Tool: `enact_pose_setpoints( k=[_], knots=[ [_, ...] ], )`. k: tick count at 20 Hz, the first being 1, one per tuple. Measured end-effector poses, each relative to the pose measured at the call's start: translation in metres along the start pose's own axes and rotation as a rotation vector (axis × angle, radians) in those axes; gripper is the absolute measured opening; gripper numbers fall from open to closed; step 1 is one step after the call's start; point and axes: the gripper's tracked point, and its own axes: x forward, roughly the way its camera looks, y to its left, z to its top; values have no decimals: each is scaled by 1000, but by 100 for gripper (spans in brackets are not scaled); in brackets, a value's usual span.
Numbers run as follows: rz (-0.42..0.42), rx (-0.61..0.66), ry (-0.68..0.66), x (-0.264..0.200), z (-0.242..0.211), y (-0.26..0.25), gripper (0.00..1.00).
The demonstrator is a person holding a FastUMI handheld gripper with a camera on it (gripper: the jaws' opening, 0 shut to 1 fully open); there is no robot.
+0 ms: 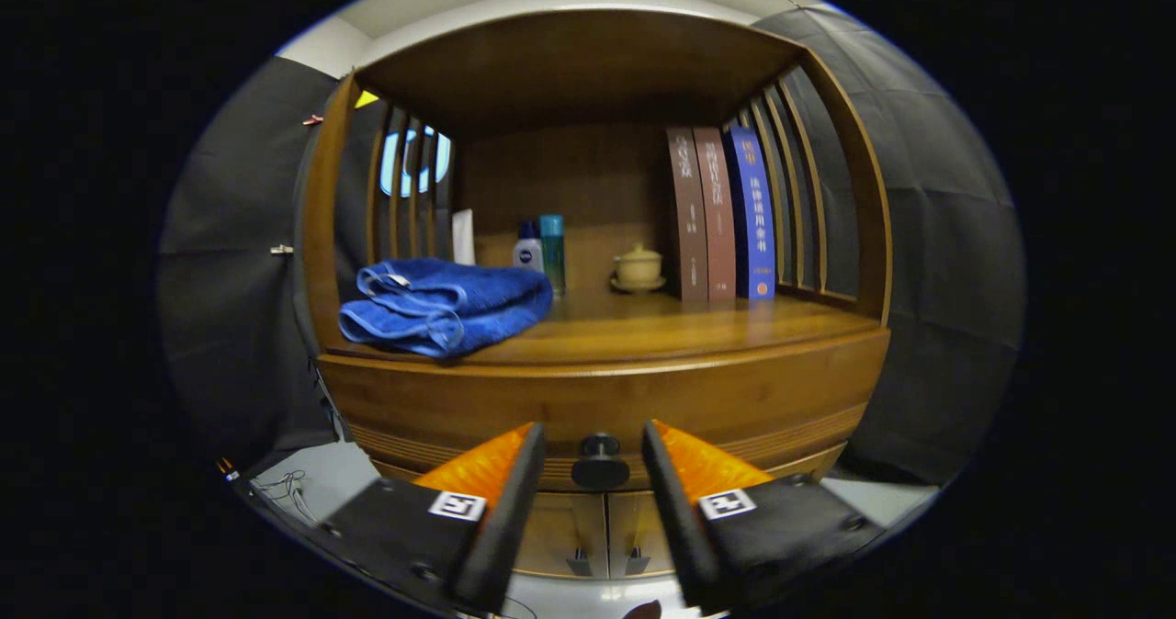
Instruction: Pull open the drawer, take out the items inside it, and place them on the countertop above the cabinet.
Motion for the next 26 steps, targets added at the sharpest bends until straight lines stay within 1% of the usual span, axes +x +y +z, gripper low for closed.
enact_pose_setpoints(
  k=[1,3,6,7,8,9,11,12,13,14,20,26],
  knots=[
    [-5,5,26,7,-11,0,54],
    [-11,16,57,14,-21,0,56],
    [-26,-7,72,24,-28,-3,58],
    [-19,0,65,34,-33,-4,53],
    [-17,-5,67,29,-27,-5,49],
    [-16,-13,64,28,-28,-2,49],
    [-10,-5,61,28,-27,-2,42],
    [-6,-11,70,26,-29,-2,34],
    [-10,-13,76,22,-29,-4,34],
    [-11,-16,81,19,-29,-3,27],
    [-11,17,92,-28,-35,-7,27],
    [0,22,102,-76,-42,-9,27]
  ],
)
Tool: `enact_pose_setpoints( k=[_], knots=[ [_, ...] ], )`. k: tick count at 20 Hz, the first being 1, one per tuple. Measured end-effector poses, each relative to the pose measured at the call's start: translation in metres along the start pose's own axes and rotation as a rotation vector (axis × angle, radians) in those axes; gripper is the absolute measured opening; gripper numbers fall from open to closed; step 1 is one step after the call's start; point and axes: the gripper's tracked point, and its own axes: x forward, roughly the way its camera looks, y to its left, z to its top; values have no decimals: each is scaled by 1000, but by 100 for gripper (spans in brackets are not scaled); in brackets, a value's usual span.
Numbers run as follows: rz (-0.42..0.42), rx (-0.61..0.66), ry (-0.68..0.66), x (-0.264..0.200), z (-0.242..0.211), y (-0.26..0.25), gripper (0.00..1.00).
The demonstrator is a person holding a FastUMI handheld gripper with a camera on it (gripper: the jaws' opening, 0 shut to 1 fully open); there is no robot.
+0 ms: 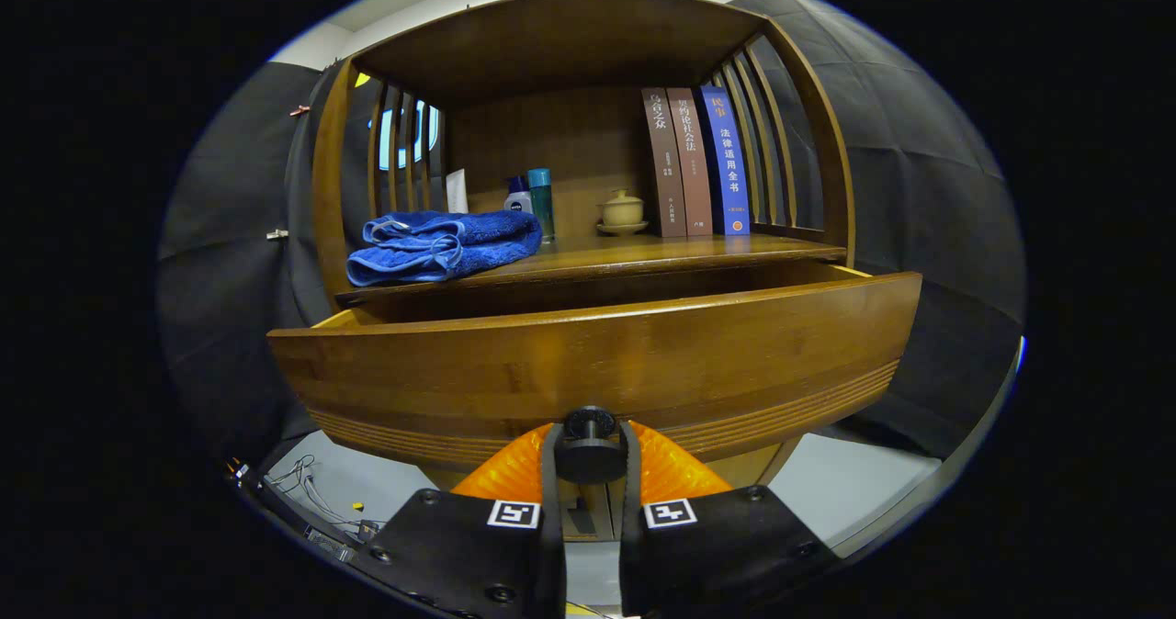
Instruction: Pull open the drawer, take out the items inside it, and place them on the countertop above the cabinet.
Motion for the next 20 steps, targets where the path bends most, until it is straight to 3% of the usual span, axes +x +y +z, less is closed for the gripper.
enact_pose_setpoints(
  k=[12,17,18,19,20],
  knots=[
    [25,-17,41,-63,-27,-3,27],
    [31,-55,70,-66,-27,-3,27],
    [37,-59,102,-68,-27,-1,33],
    [44,-60,90,-75,-16,1,44],
    [60,-68,60,-81,-3,2,48]
  ],
)
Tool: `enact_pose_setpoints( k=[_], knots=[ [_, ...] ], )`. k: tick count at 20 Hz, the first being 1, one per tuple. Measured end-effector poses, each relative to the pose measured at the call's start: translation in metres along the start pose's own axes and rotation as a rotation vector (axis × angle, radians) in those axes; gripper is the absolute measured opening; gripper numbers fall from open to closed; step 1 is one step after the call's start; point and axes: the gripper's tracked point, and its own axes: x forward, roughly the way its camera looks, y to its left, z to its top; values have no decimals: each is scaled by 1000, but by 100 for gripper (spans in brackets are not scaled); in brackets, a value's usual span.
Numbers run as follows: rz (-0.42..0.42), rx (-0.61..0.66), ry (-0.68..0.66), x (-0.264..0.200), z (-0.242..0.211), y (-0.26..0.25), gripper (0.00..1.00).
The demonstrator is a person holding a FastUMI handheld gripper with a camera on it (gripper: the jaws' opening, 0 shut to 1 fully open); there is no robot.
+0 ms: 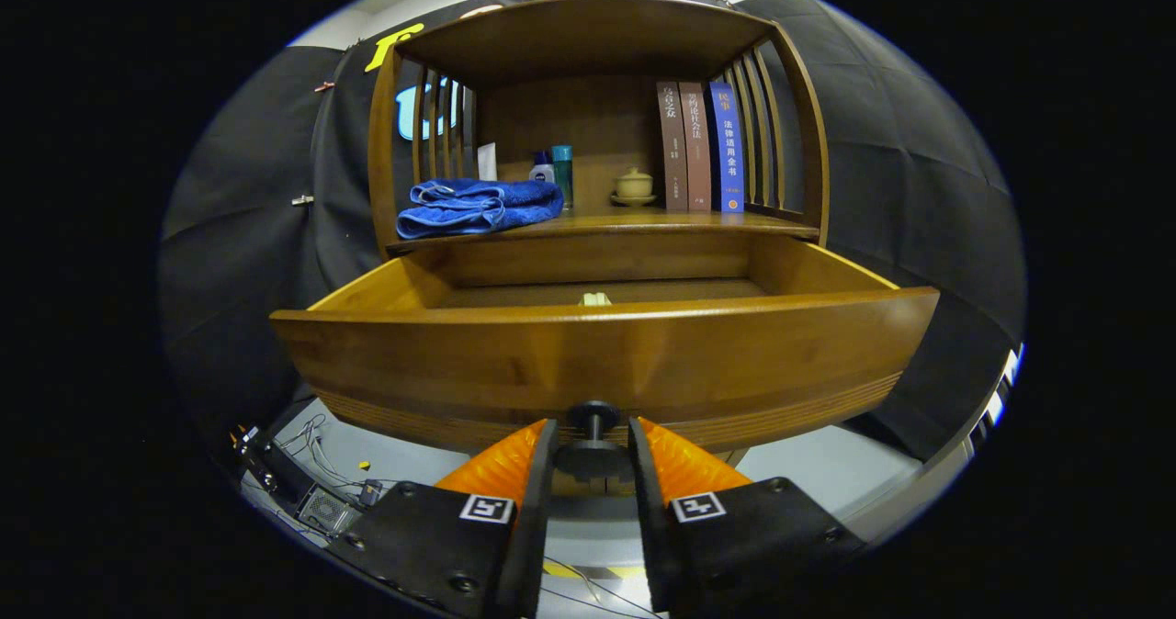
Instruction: Pull open the drawer, take out the items inside it, and place them on the countertop above the cabinet.
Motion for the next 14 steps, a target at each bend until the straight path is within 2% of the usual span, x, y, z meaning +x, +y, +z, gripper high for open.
enact_pose_setpoints(
  k=[2,5,9,14],
  knots=[
    [46,-20,-15,-17,24,6,53],
    [79,-54,44,-29,54,6,98],
    [102,-12,153,-10,96,7,97],
    [49,-60,349,70,104,-5,98]
  ],
)
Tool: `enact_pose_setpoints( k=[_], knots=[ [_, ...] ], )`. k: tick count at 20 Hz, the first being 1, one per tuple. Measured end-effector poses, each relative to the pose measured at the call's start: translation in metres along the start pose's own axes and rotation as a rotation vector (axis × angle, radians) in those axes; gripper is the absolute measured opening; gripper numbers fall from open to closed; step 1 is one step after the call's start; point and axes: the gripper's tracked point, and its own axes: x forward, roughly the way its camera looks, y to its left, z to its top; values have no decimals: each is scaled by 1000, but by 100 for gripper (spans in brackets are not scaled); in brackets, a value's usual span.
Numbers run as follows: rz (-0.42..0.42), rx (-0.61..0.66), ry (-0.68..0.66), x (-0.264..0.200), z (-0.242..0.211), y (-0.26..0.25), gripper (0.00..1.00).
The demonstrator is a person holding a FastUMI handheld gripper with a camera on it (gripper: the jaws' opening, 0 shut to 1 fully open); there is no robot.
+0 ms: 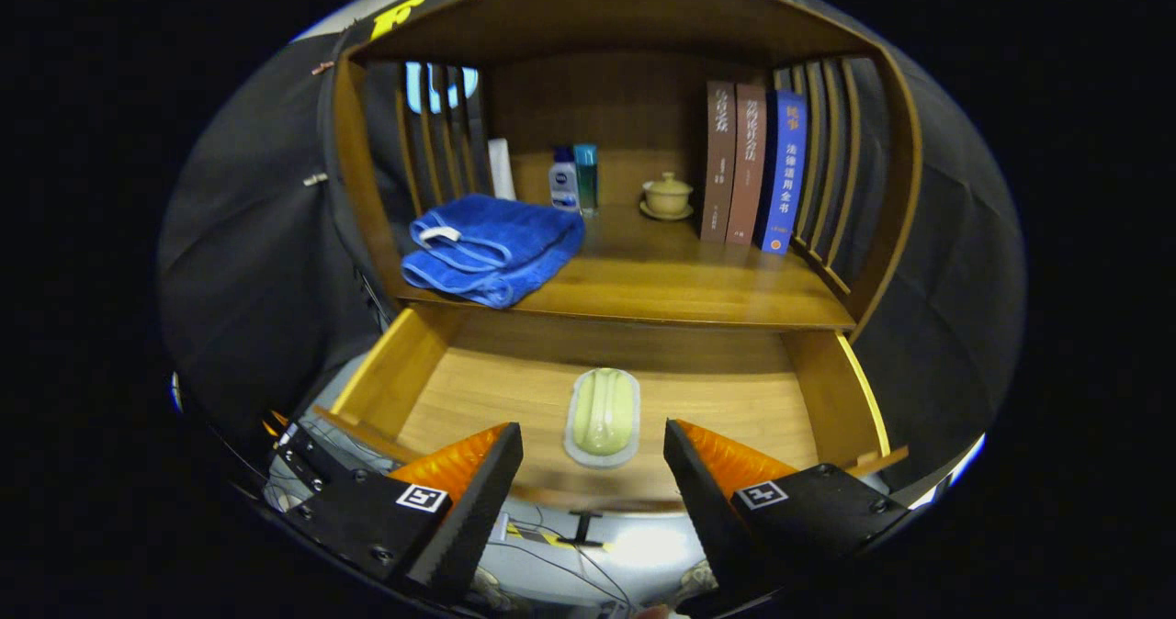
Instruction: Pull open the drawer, take out the items inside it, and place them on the countertop above the cabinet.
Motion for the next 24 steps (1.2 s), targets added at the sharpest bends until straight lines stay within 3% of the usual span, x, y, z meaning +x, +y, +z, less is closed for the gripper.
enact_pose_setpoints(
  k=[6,10,18,24],
  knots=[
    [-25,70,223,89,-12,-3,99],
    [-79,39,318,118,-37,-13,85],
    [-101,100,341,128,-45,-10,22],
    [-53,159,327,98,-22,-2,22]
  ],
)
